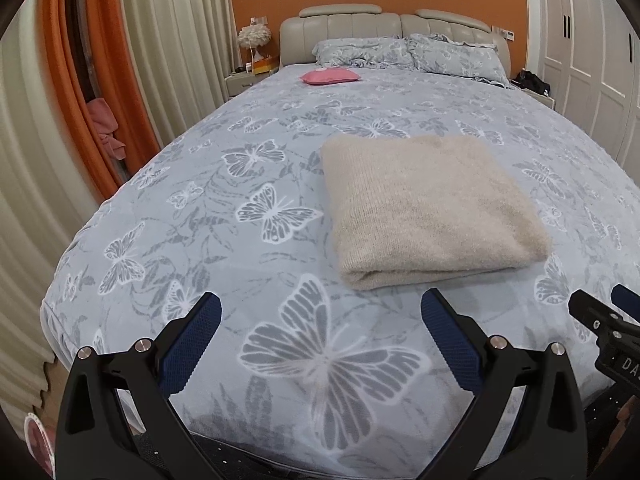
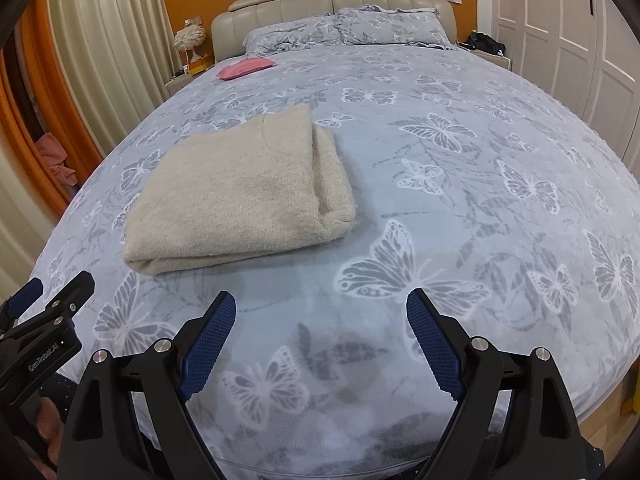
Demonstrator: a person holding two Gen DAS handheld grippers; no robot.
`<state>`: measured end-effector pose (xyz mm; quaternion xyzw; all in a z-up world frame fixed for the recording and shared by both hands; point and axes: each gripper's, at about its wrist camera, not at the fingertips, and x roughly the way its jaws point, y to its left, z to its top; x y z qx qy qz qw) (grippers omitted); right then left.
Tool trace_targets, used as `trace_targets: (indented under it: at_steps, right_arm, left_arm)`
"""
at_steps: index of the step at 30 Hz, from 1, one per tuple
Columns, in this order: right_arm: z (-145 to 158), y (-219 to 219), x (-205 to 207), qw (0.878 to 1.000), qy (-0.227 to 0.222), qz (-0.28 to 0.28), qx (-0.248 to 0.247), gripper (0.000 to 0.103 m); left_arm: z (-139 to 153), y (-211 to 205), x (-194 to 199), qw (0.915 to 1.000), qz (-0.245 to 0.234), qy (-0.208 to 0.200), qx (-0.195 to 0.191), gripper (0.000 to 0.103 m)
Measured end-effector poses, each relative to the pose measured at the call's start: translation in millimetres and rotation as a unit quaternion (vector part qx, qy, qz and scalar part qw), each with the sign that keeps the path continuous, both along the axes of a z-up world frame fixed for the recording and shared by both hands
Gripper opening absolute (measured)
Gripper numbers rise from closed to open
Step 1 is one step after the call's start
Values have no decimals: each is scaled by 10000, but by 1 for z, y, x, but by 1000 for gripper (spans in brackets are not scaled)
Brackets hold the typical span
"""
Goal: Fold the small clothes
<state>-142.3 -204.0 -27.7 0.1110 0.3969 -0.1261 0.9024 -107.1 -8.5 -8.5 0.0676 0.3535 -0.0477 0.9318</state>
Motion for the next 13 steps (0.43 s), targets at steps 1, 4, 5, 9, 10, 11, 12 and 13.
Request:
trace_targets:
  at_steps: [1,4,5,9,10,11,12,13]
  right_arm:
    - [0,0,0,10000,-9,-9,10,85]
    - [1,1,-1,10000,-32,-27,16,85]
    - [1,1,-1,10000,-32,-22,11,85]
    - [1,1,-1,10000,-31,-28,8,85]
    - [1,1,-1,10000,-33,-30,10,85]
    - [1,1,-1,10000,-38,-29,8,85]
    - [1,1,-1,10000,-38,-25,10,85]
    - [1,1,-1,10000,-42,-29,10,85]
  left_arm:
    - [0,0,0,10000,-4,9,-15,98]
    - [0,0,-1,10000,9,-9,-5,98]
    - [0,0,-1,10000,0,-16,5,98]
    - [-3,0,0,9999,6,133,-19,98]
    - [-4,1,1,9998,10,170,-68,98]
    - [-4,2,2,9998,10,192,-103,98]
    - [-4,2,1,9997,19,196,-114,98]
    - [-4,2,1,9997,20,201,-119,98]
